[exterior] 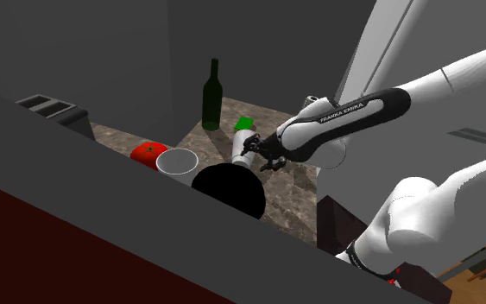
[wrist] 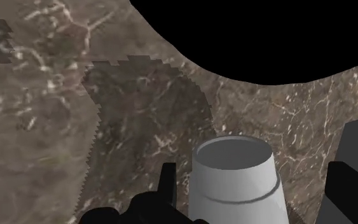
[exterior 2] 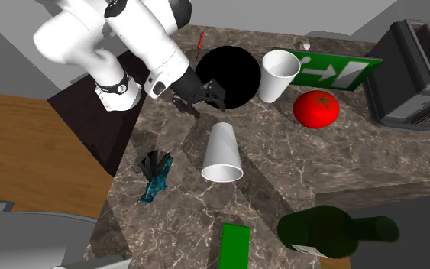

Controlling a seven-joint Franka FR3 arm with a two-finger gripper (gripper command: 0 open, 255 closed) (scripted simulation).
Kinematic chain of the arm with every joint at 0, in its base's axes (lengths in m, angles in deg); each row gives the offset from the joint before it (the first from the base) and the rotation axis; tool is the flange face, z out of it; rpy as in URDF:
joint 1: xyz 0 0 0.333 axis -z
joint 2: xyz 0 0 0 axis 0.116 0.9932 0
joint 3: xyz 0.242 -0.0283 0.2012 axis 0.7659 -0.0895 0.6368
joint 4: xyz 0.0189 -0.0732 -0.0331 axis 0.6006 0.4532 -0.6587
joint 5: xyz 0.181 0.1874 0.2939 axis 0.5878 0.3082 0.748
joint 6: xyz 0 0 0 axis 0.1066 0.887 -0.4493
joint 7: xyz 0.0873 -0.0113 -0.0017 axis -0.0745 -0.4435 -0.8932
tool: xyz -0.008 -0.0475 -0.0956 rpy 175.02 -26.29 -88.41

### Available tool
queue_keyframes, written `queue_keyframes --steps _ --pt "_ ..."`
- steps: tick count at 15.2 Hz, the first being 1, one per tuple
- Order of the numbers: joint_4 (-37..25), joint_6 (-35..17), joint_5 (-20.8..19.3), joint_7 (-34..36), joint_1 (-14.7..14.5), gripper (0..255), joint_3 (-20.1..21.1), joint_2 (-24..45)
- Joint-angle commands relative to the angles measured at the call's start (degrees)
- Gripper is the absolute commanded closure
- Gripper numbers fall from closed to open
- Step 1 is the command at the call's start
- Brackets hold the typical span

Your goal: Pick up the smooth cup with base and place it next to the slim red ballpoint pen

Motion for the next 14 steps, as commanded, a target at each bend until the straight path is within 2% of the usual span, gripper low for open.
queue_keyframes --steps 1,3,4,6,7,8,9,11,14 --pt "-1.7 -6.6 6.0 -2.1 -5.1 0 -3.3 4.8" --pt "-3.3 -8.8 10.5 -6.5 -10.8 0 -8.1 7.7" --pt "-4.3 -9.8 13.5 -9.4 -14.5 0 -11.3 9.1" --pt "-7.0 -11.6 22.1 -17.8 -24.5 0 -20.2 11.9" --pt "-9.0 -12.2 28.8 -24.3 -30.4 0 -25.4 13.3" --pt "-12.8 -12.4 41.3 -36.6 -38.9 0 -33.4 15.6" --pt "-12.8 -12.4 41.4 -36.7 -39.0 0 -33.6 15.6" --pt "-12.8 -12.2 41.5 -36.7 -37.3 0 -31.9 15.7" --pt "-12.8 -12.2 41.5 -36.7 -37.2 0 -31.8 15.7"
